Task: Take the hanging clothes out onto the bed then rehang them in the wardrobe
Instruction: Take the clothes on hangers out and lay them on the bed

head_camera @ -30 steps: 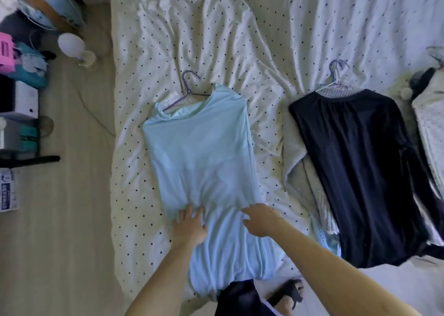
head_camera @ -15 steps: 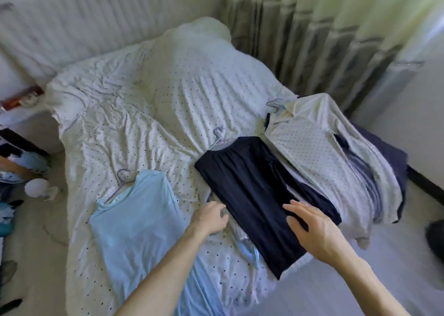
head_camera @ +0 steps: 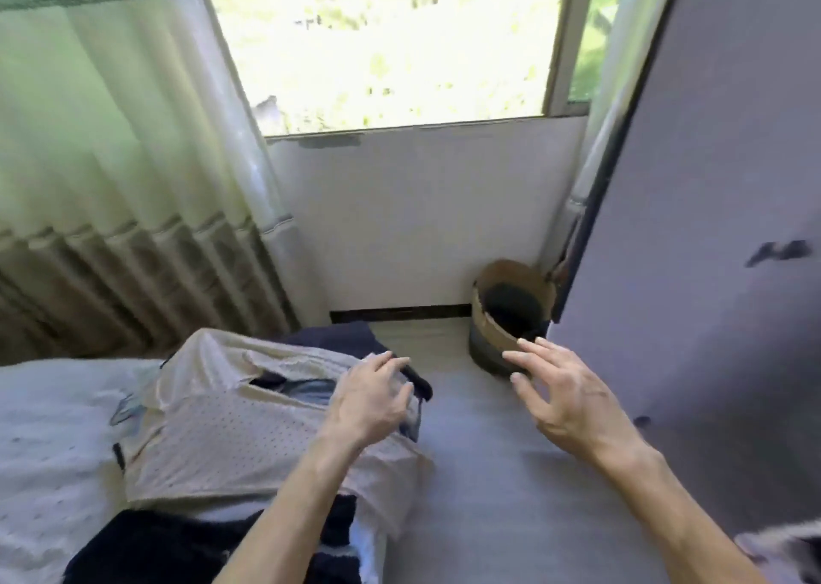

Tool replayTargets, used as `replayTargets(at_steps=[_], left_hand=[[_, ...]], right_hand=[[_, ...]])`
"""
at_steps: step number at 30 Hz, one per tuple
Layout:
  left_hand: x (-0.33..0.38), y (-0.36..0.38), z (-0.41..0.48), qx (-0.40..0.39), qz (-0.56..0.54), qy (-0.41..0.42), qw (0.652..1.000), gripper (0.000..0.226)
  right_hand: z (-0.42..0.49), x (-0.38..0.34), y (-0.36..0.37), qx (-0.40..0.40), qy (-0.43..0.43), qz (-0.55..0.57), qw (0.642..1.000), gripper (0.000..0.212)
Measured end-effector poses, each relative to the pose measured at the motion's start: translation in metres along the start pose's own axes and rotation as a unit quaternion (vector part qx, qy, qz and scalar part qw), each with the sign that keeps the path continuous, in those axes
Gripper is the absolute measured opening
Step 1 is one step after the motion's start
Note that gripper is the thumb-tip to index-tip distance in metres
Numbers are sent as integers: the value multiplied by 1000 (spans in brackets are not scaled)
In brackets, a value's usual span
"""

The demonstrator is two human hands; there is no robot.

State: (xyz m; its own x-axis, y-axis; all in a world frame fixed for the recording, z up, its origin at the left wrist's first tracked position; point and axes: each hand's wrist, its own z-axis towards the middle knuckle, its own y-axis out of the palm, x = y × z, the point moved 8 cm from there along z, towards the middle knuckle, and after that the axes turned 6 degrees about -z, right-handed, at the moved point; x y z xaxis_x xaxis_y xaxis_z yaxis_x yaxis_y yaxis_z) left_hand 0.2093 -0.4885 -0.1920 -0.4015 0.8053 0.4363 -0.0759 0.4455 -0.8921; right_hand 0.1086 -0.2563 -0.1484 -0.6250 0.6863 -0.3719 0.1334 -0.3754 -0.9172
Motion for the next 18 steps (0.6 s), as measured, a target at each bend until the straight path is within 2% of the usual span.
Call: replayTargets(at_steps=[3, 7, 13, 18], left_hand=[[84, 22, 58, -43, 23, 103, 993, 48], [193, 56, 114, -82, 43, 245, 965, 47], [323, 96, 147, -132, 67, 410, 900, 51], [428, 96, 161, -137, 96, 537, 827, 53]], right_hand=[[-16, 72, -26, 35, 101, -9, 994, 36], [-50, 146, -59, 85, 228, -30, 970, 47], [-106, 202, -108, 161, 388, -61, 906, 37], [-143, 222, -136, 210, 465, -93, 855, 38]])
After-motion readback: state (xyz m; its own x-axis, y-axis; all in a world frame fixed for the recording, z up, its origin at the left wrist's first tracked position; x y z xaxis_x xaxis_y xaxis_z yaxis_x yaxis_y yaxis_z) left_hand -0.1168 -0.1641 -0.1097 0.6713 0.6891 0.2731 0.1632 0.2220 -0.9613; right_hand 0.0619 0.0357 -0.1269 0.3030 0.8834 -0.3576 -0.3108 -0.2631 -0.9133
